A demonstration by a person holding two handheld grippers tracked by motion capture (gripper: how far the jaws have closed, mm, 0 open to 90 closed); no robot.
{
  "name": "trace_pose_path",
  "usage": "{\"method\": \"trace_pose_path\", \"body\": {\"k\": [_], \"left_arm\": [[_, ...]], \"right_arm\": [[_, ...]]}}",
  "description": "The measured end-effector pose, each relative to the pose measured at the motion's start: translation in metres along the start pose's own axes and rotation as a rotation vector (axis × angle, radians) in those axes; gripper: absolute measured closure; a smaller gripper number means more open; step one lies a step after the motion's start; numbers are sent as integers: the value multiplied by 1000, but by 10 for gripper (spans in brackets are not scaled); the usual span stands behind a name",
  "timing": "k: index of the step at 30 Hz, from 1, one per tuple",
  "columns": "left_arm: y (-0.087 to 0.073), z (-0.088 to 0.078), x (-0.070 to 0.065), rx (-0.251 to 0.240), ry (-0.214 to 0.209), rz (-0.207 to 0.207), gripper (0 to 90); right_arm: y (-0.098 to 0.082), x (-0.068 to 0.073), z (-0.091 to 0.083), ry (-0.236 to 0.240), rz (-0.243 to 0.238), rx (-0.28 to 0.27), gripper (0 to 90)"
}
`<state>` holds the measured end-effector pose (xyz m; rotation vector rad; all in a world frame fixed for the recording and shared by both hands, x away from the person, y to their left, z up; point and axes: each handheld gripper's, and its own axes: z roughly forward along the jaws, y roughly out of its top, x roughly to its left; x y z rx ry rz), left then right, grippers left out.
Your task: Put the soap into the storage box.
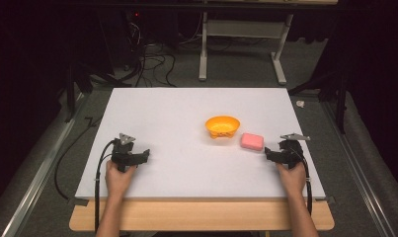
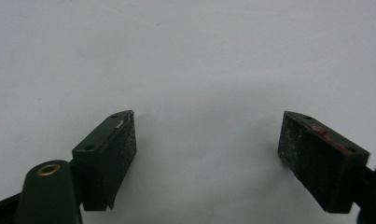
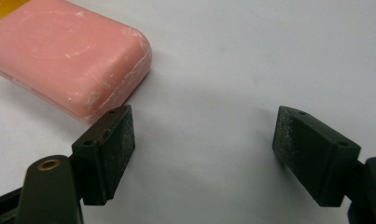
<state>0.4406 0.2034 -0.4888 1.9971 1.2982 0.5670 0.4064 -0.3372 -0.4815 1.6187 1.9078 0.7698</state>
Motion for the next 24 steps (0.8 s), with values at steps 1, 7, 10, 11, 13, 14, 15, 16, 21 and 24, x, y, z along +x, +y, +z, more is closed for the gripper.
{"method": "trace_pose_path", "body": {"k": [1, 7, 10, 11, 13, 14, 15, 16, 21, 24], "left_arm": [[0, 0, 0, 0, 0, 0, 197], [0, 0, 0, 0, 0, 0, 198], [0, 0, 0, 0, 0, 0, 198], [0, 0, 0, 0, 0, 0, 197], [0, 0, 0, 0, 0, 0, 197], [0, 0, 0, 0, 0, 0, 197], [0, 0, 0, 0, 0, -1, 197], [0, 0, 0, 1, -2, -1, 197], [0, 0, 0, 2, -2, 0, 197], [0, 0, 0, 0, -1, -1, 197]], "right_arm": [[0, 0, 0, 0, 0, 0, 214], [0, 0, 0, -3, 0, -4, 215], [0, 0, 0, -2, 0, -4, 215], [0, 0, 0, -2, 0, -4, 215], [0, 0, 0, -1, 1, -3, 215], [0, 0, 0, -1, 1, -3, 215], [0, 0, 0, -1, 2, -3, 215], [0, 0, 0, -1, 3, -2, 215], [0, 0, 0, 4, 10, -1, 214], [0, 0, 0, 4, 9, 0, 214]]}}
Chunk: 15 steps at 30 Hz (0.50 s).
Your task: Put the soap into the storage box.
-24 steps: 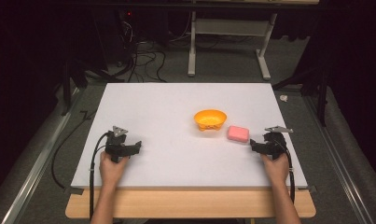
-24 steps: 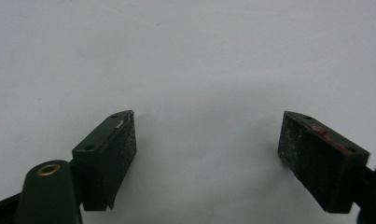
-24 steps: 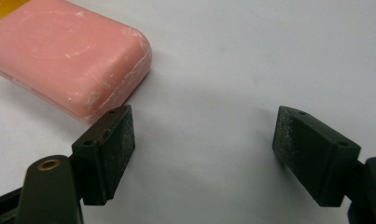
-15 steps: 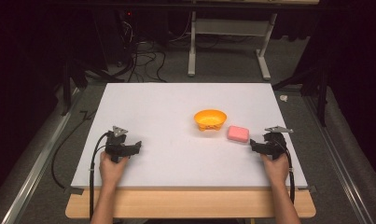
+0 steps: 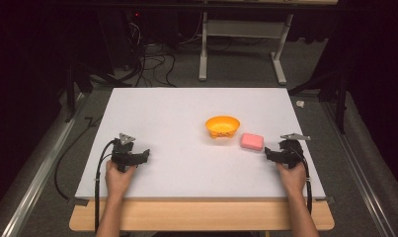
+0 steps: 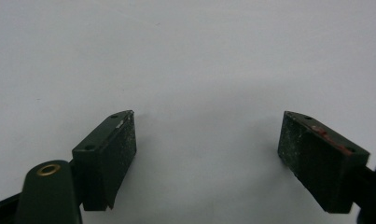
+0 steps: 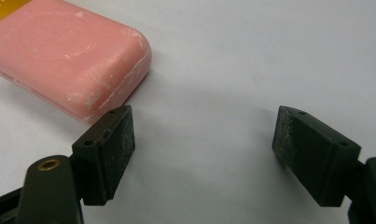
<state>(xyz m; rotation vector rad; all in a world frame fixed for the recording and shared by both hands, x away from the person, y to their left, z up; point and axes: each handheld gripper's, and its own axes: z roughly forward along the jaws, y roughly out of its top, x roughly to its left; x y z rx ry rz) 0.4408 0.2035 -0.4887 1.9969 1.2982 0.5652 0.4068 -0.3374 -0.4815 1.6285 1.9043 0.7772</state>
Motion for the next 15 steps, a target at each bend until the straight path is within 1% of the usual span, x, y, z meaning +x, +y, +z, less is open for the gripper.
{"method": "trace_pose_path", "body": {"k": [15], "left_arm": [[0, 0, 0, 2, 1, 2, 197]], "right_arm": [[1, 0, 0, 3, -2, 9, 210]]}}
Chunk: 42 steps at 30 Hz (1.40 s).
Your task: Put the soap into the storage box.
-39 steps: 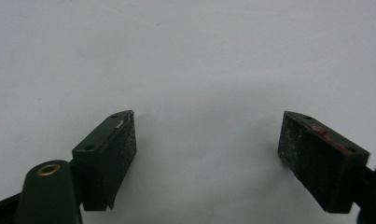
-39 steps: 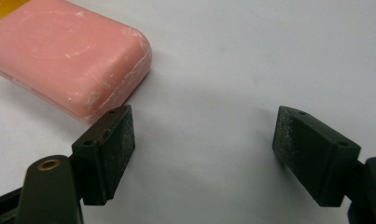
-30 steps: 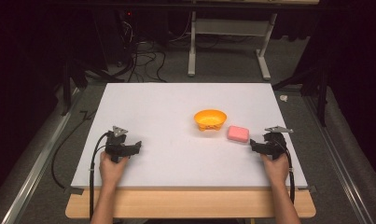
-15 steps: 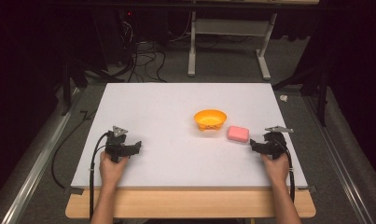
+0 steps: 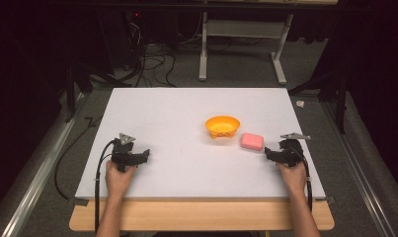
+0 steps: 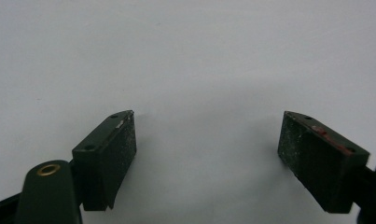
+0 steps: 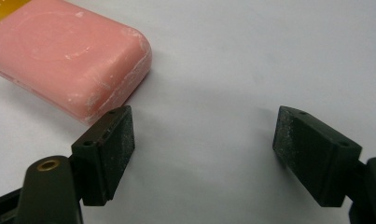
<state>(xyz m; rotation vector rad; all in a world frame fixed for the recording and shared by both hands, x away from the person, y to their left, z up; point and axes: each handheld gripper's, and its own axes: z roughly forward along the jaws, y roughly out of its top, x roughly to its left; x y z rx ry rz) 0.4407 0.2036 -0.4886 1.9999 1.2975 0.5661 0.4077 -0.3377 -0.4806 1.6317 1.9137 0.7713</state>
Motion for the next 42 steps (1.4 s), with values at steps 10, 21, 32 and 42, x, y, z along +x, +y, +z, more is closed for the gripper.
{"method": "trace_pose_path", "body": {"k": [10, 21, 32, 42], "left_arm": [[0, 0, 0, 2, -1, 0, 197], [0, 0, 0, 1, -1, 0, 197], [0, 0, 0, 0, -1, -1, 197], [0, 0, 0, 0, -1, -1, 197]], "right_arm": [[1, 1, -1, -4, 6, 15, 172], [0, 2, -9, 9, 27, 7, 145], [2, 10, -16, 28, 67, -14, 132], [8, 21, -20, 38, 60, -29, 127]]}}
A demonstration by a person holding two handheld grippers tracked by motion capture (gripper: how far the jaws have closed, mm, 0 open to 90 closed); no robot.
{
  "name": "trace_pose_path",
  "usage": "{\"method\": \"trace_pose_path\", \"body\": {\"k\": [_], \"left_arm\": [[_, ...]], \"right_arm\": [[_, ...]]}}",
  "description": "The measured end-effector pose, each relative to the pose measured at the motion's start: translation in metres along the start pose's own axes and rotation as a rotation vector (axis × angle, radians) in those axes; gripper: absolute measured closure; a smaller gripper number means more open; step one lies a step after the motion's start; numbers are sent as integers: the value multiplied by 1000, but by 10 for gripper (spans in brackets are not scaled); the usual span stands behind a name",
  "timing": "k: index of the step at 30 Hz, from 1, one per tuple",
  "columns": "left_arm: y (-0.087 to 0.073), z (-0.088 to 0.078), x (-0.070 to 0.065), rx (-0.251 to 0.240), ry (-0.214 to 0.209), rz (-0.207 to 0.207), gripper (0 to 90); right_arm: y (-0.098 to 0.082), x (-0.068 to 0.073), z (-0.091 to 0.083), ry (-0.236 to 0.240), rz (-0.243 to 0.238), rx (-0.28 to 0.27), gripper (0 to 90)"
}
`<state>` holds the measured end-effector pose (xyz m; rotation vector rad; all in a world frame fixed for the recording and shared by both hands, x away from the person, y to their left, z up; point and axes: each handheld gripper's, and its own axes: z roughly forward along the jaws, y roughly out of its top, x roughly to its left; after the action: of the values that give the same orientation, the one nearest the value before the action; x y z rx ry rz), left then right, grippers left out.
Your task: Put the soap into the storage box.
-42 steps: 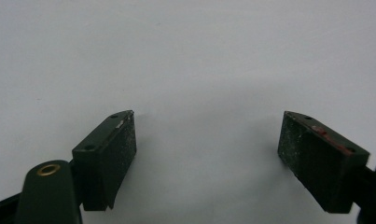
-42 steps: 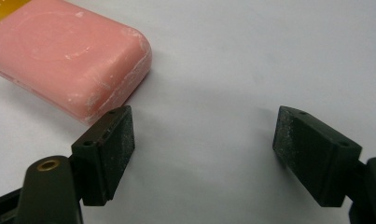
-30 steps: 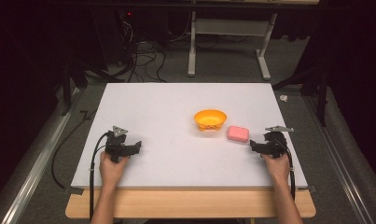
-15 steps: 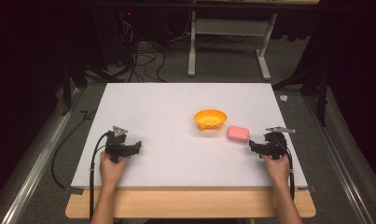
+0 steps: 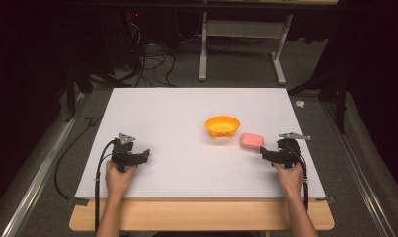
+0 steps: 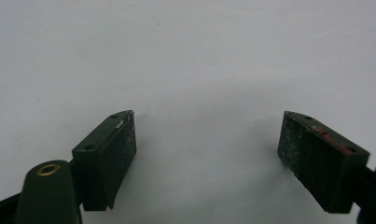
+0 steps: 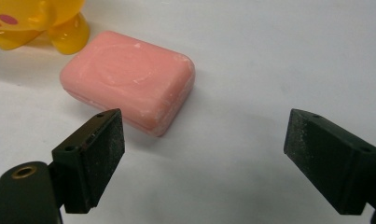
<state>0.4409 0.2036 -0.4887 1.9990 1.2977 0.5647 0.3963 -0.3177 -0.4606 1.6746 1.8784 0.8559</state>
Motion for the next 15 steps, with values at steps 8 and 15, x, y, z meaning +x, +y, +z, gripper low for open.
{"method": "trace_pose_path", "body": {"k": [8, 15], "left_arm": [[0, 0, 0, 0, 0, 0, 197], [0, 0, 0, 0, 0, 1, 197]], "right_arm": [[6, 9, -1, 7, 18, -2, 124], [15, 18, 1, 10, 8, -3, 124]]}}
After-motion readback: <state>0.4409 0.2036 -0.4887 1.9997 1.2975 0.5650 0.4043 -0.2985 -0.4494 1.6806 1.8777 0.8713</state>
